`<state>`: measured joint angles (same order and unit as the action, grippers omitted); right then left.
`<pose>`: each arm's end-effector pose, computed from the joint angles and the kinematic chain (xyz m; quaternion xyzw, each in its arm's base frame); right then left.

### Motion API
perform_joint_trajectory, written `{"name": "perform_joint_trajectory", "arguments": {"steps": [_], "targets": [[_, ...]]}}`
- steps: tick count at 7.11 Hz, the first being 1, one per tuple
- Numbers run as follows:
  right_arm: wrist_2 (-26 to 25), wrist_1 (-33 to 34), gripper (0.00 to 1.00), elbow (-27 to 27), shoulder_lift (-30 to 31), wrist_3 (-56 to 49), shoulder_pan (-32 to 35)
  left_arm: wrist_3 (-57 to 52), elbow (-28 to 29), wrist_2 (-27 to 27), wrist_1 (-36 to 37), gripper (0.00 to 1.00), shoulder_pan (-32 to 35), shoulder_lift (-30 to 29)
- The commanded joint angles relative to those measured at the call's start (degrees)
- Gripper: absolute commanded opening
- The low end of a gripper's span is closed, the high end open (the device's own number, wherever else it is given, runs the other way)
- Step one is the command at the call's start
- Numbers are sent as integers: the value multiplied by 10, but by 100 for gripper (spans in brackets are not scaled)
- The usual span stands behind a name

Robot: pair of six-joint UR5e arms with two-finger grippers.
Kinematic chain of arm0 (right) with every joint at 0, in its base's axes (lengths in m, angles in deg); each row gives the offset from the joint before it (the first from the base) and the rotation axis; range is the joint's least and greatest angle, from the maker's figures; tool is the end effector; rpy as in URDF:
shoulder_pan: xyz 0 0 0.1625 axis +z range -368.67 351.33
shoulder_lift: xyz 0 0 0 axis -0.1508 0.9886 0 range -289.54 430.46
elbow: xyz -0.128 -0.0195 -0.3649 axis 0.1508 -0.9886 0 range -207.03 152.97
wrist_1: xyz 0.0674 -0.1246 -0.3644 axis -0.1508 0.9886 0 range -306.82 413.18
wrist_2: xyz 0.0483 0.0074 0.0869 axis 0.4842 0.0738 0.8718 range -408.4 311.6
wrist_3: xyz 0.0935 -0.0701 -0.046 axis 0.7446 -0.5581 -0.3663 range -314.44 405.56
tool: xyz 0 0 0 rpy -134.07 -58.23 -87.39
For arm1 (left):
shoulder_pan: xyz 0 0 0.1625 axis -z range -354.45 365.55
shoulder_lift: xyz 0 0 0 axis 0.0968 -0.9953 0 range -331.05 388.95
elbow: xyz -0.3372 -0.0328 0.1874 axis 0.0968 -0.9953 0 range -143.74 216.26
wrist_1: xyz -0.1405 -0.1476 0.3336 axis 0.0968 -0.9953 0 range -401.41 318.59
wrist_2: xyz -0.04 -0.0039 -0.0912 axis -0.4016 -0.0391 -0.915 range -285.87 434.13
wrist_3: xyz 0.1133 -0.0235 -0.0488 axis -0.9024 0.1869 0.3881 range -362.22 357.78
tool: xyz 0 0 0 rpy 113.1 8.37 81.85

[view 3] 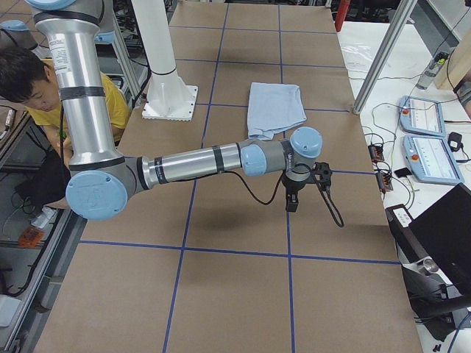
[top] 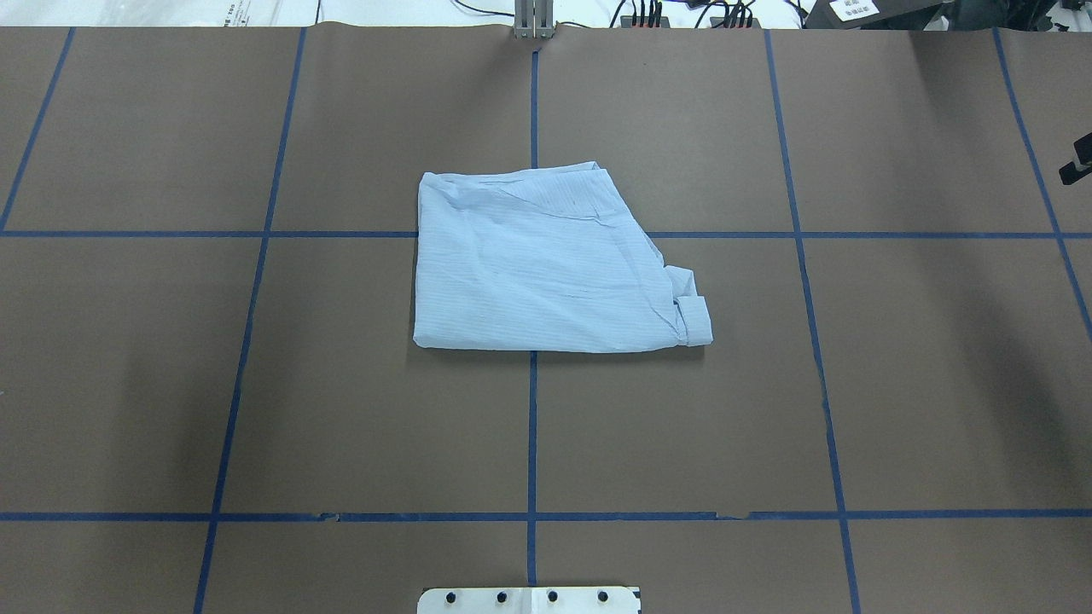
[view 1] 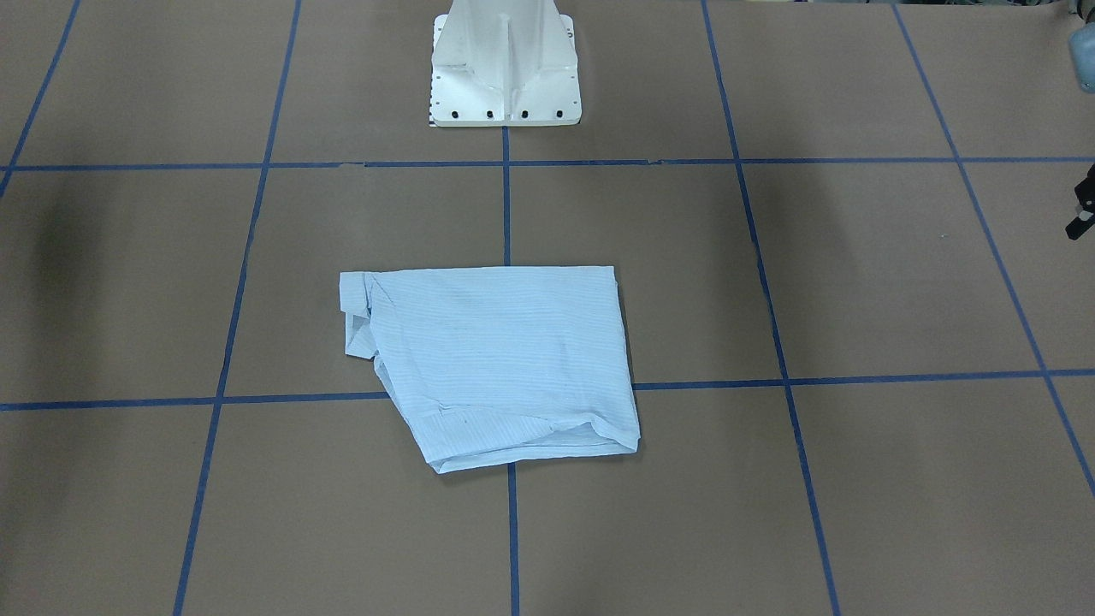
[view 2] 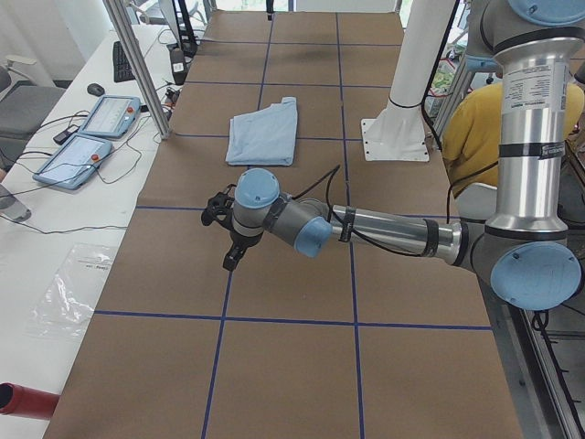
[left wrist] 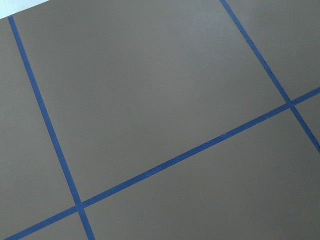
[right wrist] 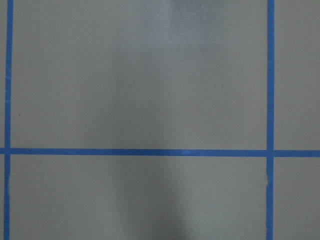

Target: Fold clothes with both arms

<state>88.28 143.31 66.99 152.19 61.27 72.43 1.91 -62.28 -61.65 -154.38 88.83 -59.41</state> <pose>-0.0406 -0.5306 0.5308 0.0112 -0.4056 0.0124 0.9139 0.0136 -0.4856 0.5317 0.2008 0.3966 0.1204 0.8876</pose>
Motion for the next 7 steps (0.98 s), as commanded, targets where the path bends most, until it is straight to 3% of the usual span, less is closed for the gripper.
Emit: {"name": "perform_joint_trajectory", "arguments": {"steps": [1,2,4,7], "targets": [[-11,-4,100,-19,13,-14,8,1,48,-16,8,100,14,-36],[-2,-1,100,-20,23,-37,27,0,59,-33,46,100,46,-34],[5,-1,100,-17,37,-47,30,0,46,-39,48,100,106,-19],[4,-6,100,-16,48,-46,35,0,19,-44,40,100,119,5]]}}
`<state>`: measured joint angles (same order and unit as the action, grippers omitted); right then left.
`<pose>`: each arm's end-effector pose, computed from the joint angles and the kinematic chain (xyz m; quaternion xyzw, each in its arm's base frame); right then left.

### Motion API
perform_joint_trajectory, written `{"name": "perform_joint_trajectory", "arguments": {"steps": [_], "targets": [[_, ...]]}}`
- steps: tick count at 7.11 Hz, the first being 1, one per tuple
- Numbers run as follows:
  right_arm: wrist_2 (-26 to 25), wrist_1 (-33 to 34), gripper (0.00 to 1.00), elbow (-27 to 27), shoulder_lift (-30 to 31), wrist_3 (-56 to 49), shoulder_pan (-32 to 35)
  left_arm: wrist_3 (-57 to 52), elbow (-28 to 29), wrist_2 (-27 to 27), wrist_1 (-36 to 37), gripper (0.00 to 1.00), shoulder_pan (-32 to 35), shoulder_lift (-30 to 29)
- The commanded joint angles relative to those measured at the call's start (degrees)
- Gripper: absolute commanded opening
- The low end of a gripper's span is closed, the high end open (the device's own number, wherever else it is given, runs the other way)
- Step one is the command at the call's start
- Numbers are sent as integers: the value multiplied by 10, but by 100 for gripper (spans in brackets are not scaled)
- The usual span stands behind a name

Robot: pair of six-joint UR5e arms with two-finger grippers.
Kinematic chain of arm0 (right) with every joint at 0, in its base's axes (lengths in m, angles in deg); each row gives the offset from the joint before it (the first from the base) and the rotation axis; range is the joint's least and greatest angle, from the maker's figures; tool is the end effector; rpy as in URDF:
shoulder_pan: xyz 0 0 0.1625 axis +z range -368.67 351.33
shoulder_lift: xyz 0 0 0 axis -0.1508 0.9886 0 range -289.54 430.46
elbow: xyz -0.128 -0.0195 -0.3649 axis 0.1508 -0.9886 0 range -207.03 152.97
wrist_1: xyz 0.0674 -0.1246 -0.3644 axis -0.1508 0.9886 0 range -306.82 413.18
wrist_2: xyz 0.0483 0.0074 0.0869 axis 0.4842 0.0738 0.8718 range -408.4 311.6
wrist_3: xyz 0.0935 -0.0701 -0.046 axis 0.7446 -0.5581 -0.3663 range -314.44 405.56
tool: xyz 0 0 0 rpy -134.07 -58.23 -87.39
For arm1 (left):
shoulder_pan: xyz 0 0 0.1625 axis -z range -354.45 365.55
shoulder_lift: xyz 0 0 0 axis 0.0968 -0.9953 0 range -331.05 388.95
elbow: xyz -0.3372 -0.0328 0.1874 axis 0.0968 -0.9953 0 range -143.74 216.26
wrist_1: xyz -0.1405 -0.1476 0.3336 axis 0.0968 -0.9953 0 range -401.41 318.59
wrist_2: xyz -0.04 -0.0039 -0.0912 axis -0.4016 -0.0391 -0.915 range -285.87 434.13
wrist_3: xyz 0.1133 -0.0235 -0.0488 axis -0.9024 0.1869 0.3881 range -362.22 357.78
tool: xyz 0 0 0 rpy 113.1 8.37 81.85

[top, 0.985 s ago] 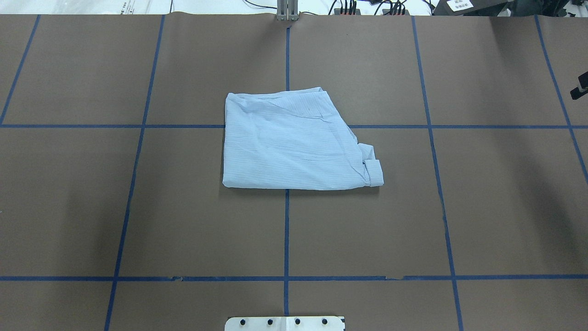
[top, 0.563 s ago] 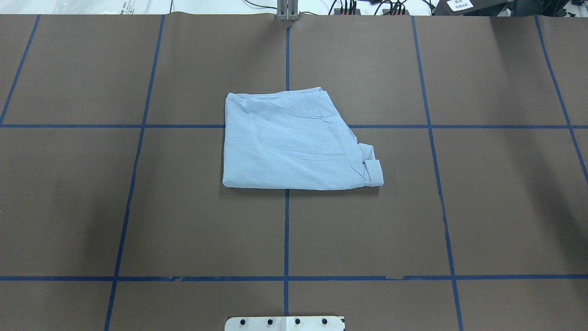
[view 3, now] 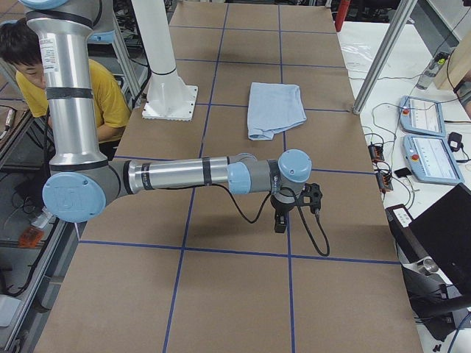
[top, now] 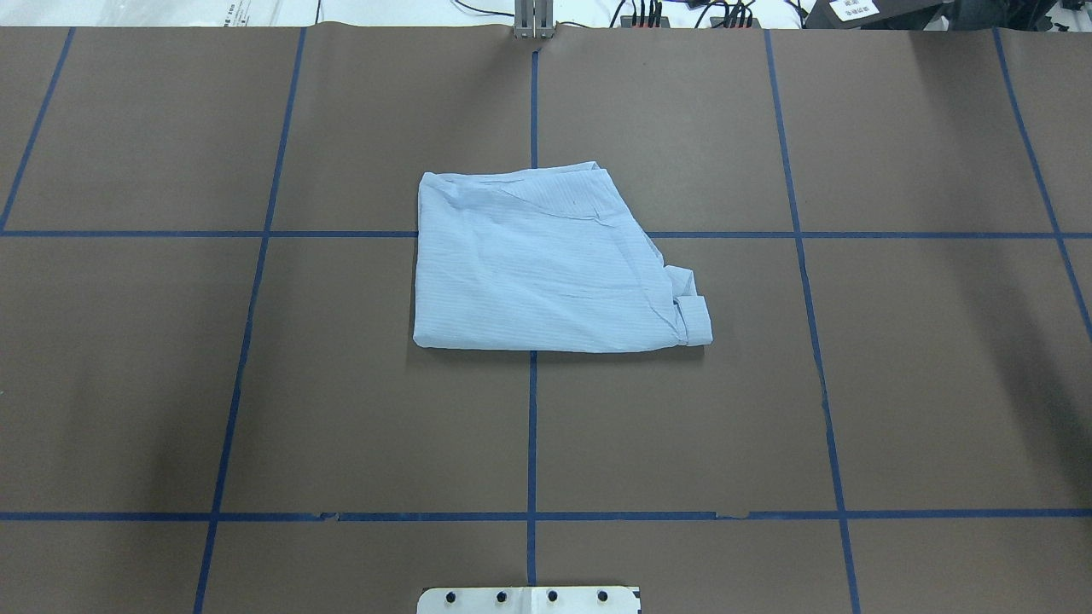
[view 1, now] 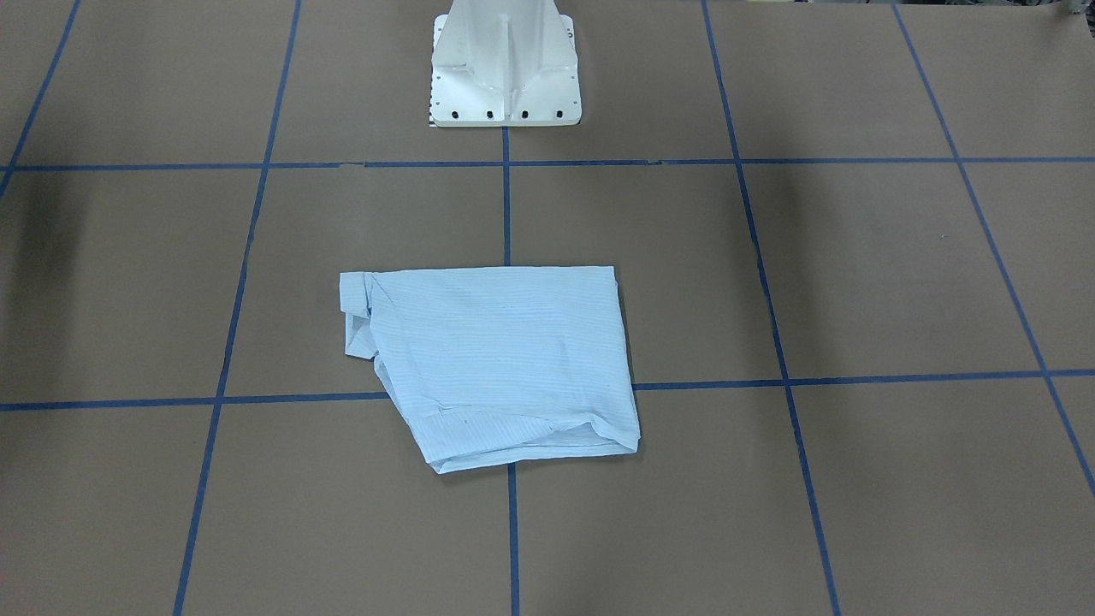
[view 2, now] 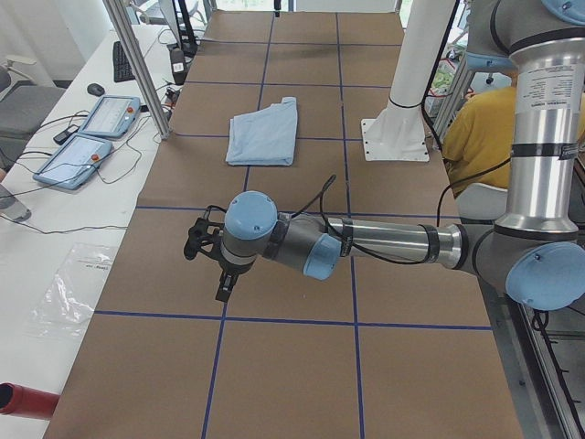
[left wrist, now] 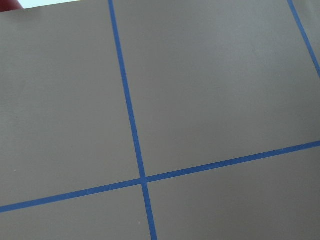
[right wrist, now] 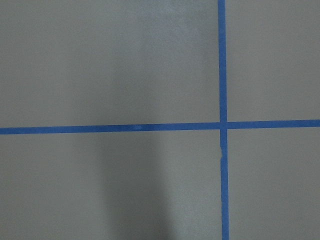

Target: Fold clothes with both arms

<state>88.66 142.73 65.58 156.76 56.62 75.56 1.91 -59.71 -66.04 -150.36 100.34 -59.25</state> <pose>-0.0090 -0.5010 0.5818 -0.0047 -0.4021 0.0188 0.9154 -0.0766 -0.4729 0.5577 0.1839 0.4143 0.0158 0.8912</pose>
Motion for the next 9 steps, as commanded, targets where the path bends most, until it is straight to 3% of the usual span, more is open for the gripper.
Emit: {"name": "perform_joint_trajectory", "arguments": {"steps": [1,9], "targets": [[2,-2,100,-1,3,0,8,0,-7,0,-1,100,2,0],[-3,-3,100,3,-8,4,11,-4,-21,-11,-1,100,0,6]]}}
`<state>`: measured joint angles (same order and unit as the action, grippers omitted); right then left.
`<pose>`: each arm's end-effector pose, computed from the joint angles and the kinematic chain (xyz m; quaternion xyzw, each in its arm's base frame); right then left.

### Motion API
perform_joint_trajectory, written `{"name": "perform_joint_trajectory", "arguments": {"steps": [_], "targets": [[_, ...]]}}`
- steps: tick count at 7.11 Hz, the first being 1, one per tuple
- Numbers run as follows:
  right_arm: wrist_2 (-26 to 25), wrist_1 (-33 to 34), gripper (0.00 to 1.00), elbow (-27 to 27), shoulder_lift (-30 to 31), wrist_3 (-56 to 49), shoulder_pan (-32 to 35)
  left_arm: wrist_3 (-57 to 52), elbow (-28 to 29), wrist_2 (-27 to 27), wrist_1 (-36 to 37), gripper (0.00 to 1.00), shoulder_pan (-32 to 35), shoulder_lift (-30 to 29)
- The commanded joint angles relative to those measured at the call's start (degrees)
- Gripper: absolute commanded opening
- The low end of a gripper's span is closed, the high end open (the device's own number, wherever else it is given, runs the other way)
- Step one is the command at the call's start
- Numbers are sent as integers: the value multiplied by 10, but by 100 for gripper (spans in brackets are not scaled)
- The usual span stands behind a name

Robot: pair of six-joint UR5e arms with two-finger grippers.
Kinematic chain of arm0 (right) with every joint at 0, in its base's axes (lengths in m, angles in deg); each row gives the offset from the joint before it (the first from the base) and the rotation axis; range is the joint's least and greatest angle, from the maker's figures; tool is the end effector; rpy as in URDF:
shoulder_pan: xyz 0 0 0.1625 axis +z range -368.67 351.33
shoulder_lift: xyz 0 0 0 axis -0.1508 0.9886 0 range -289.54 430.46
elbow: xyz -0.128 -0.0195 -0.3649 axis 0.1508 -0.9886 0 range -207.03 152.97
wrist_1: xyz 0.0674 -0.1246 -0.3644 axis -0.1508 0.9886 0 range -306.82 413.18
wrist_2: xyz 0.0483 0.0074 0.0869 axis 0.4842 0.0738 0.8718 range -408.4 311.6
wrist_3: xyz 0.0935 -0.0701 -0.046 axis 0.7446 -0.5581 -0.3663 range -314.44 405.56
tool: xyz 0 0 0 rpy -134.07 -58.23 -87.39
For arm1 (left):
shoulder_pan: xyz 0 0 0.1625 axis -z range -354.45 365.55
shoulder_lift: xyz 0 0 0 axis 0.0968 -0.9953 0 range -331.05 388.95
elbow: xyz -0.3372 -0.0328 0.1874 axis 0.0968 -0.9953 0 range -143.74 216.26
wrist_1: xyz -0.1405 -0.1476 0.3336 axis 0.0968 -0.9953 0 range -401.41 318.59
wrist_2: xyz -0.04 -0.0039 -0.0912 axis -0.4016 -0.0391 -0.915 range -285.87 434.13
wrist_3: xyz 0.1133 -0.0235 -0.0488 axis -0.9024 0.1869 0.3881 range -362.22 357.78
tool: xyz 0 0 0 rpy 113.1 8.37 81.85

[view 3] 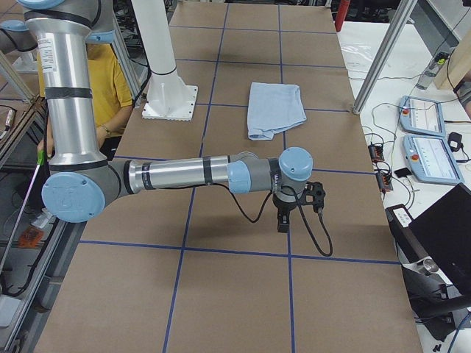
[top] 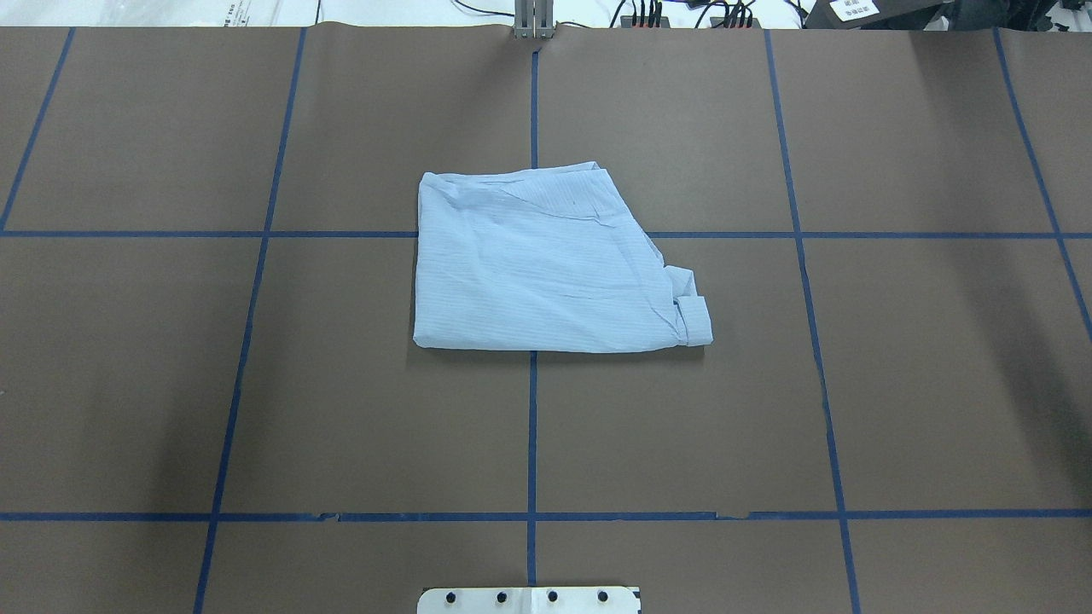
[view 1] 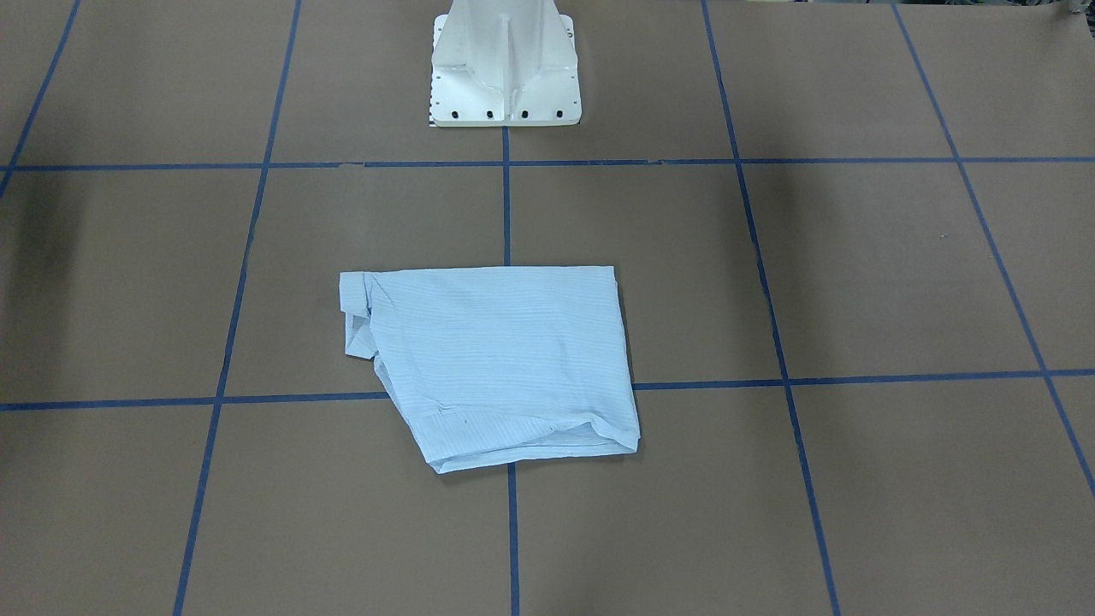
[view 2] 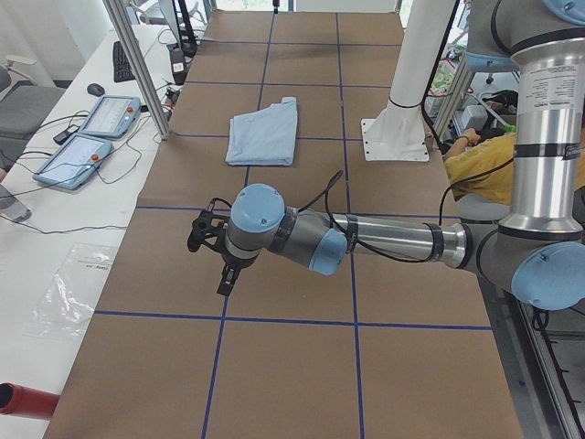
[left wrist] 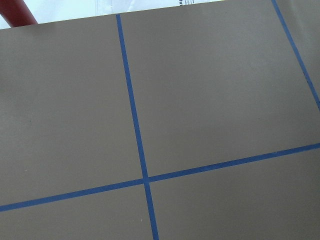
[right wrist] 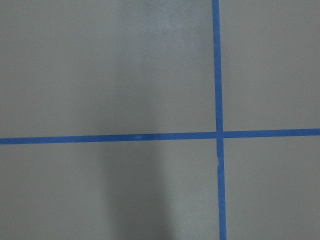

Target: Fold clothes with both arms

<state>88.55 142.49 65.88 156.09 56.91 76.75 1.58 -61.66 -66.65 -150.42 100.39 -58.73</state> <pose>0.0011 -0.5064 0.5732 0.0082 -0.4023 0.0265 0.9151 -0.0758 -0.4691 0.5442 0.1963 0.4172 0.0247 0.8870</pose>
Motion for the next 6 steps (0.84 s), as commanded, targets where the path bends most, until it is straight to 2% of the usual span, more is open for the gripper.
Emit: {"name": "perform_joint_trajectory", "arguments": {"steps": [1,6], "targets": [[-2,0,100,-8,0,-3,-1,0,-4,-7,0,100,0,2],[-4,1,100,-18,-16,5,-5,2,-2,-6,-15,100,-1,0]]}}
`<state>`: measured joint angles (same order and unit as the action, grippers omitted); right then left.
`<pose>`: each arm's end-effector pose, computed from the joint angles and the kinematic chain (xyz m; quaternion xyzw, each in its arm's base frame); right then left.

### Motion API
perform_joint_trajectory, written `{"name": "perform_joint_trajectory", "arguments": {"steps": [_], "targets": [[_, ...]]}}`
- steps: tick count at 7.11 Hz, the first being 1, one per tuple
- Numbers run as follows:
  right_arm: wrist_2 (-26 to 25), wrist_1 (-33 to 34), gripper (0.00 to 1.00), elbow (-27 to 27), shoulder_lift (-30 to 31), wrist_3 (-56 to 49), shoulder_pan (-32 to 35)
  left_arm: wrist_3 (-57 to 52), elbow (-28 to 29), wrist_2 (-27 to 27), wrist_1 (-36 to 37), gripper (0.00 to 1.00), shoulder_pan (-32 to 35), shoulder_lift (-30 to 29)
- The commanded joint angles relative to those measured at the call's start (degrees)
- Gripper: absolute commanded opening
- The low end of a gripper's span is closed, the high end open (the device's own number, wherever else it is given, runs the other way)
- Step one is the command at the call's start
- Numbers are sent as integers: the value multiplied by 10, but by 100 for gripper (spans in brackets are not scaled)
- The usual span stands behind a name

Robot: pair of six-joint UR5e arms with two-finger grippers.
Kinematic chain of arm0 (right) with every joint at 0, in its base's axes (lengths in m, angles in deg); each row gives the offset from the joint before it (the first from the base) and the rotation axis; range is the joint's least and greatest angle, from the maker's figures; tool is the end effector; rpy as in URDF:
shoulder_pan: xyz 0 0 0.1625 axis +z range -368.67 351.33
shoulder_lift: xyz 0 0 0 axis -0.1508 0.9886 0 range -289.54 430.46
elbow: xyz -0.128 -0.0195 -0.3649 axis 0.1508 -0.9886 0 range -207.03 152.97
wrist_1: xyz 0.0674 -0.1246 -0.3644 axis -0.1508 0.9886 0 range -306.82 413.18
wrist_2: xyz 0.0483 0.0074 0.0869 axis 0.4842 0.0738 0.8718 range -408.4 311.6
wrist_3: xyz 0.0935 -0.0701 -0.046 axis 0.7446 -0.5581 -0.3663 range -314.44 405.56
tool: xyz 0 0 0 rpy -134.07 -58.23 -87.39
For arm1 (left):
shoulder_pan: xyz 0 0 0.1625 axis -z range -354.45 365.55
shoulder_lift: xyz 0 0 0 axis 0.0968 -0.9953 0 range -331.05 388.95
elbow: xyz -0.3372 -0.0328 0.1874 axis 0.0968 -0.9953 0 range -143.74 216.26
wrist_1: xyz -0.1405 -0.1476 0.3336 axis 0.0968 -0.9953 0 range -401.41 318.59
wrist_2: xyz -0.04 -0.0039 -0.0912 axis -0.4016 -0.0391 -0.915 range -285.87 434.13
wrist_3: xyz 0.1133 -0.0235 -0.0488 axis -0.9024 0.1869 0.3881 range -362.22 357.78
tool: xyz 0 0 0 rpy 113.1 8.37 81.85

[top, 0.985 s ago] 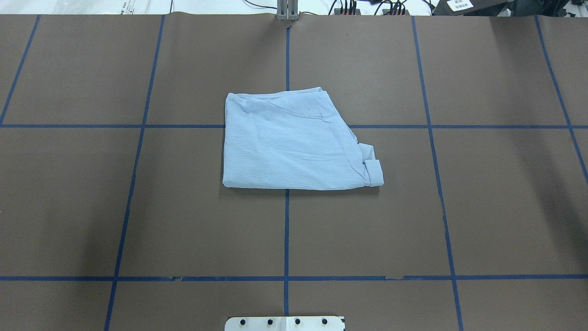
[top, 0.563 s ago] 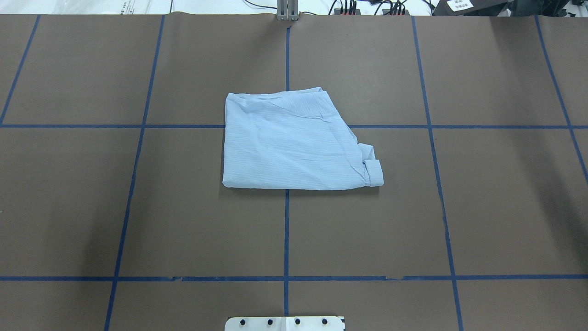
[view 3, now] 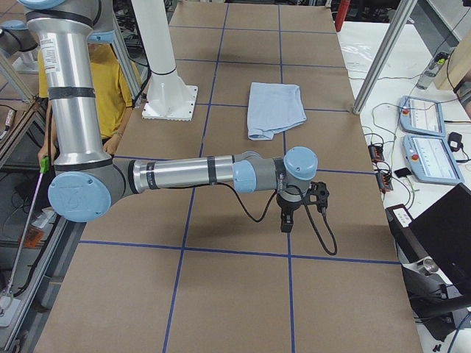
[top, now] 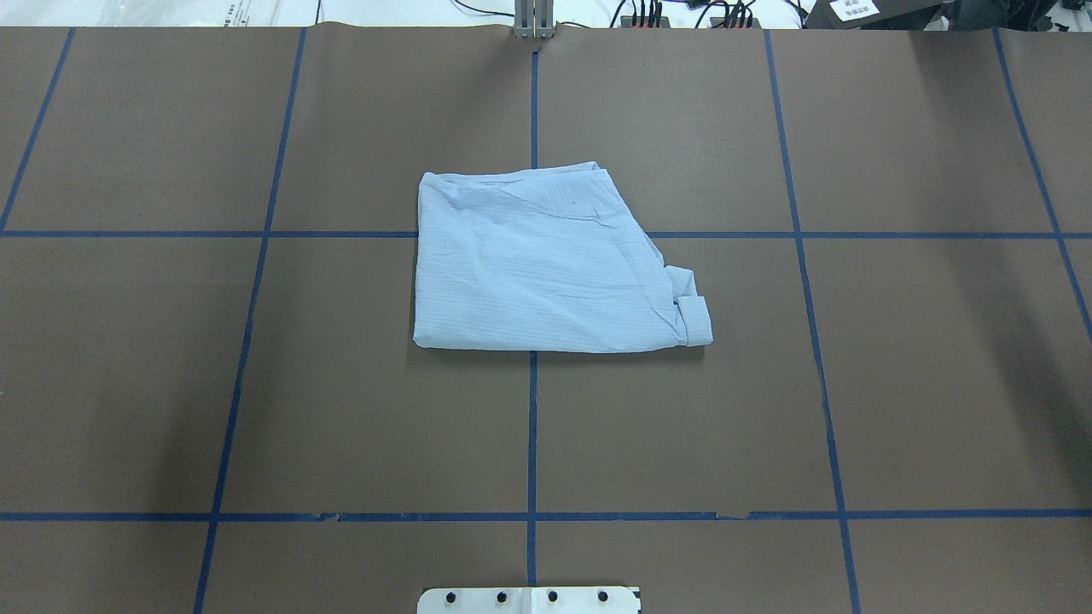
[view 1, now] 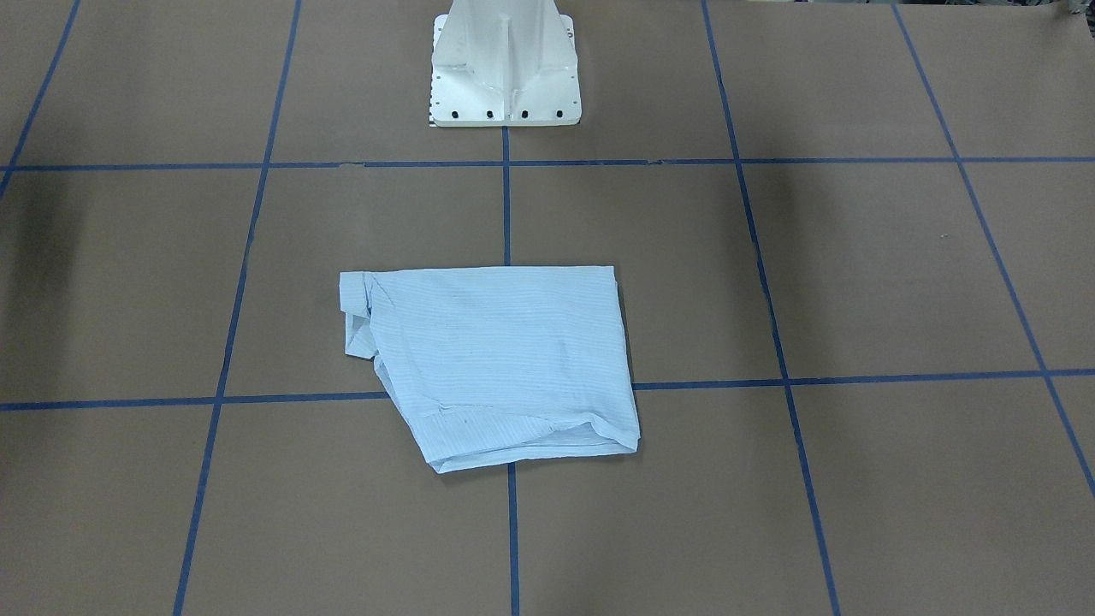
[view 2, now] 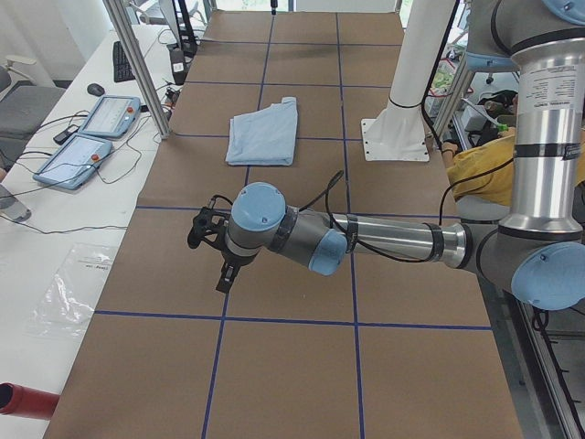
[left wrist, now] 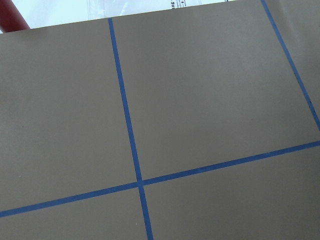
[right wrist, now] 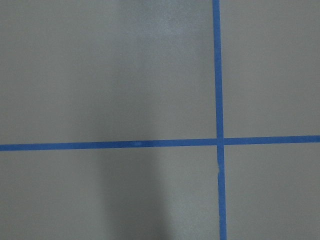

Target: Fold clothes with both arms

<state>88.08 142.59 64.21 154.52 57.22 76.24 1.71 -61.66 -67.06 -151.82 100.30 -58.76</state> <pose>-0.0036 -0.5169 0.5740 0.0044 -0.3985 0.0259 0.9168 -0.0746 -0.4699 0.5403 0.2062 0.4195 0.0306 0.8835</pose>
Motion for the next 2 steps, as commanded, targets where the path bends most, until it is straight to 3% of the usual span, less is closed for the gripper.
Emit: {"name": "perform_joint_trajectory", "arguments": {"steps": [1,2], "targets": [[1,0,100,-3,0,2,0,1,-3,-2,-1,100,0,0],[2,0,100,-7,-1,2,0,1,-4,-2,-2,100,-1,0]]}}
